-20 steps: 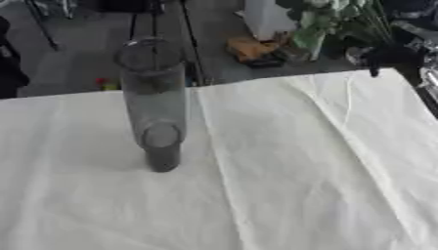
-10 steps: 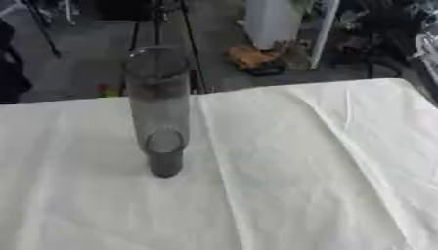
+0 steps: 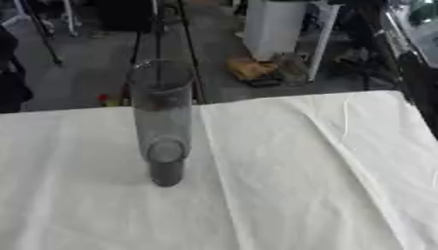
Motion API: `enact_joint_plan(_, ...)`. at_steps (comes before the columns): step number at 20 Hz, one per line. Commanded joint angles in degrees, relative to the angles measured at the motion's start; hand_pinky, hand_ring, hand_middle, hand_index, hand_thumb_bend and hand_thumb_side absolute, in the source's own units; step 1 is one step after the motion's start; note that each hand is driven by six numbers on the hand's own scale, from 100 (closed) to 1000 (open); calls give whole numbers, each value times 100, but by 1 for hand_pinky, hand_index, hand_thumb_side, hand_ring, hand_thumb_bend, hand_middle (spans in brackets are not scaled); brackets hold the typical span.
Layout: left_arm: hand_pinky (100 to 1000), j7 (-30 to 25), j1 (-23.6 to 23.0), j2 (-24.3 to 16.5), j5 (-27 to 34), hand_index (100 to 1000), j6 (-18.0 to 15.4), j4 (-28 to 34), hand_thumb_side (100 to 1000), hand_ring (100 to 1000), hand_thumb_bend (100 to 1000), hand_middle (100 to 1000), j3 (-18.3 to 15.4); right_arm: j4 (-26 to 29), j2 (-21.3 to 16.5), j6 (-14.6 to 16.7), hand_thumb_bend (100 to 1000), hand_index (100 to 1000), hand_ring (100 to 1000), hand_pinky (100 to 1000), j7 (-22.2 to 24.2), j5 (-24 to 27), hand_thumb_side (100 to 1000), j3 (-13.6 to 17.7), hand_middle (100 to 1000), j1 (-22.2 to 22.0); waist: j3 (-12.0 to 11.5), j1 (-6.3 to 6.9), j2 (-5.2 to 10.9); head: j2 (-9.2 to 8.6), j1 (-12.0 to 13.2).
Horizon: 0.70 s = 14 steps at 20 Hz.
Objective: Arrange flowers into the vase.
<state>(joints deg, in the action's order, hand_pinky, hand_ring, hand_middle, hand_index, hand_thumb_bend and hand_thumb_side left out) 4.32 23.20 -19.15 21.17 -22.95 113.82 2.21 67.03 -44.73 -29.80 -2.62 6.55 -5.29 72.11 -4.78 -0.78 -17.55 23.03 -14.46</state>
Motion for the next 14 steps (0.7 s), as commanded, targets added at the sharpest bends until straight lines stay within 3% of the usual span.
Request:
enact_joint_plan(1,844,-39,46,-140,42,914,4,77,838,804,100,862,13,-97,18,75,100,1000,100,235,-131,-30,100,106,100,324,-34,-10,160,-78,-61)
enact_joint_plan(14,839,-159,160,-167,167,914,11,77,836,803,100,862,78,-260,456,417,100,1000,100,200,-1039,435,100,143,100,978,-349,-109,131,-226,-371)
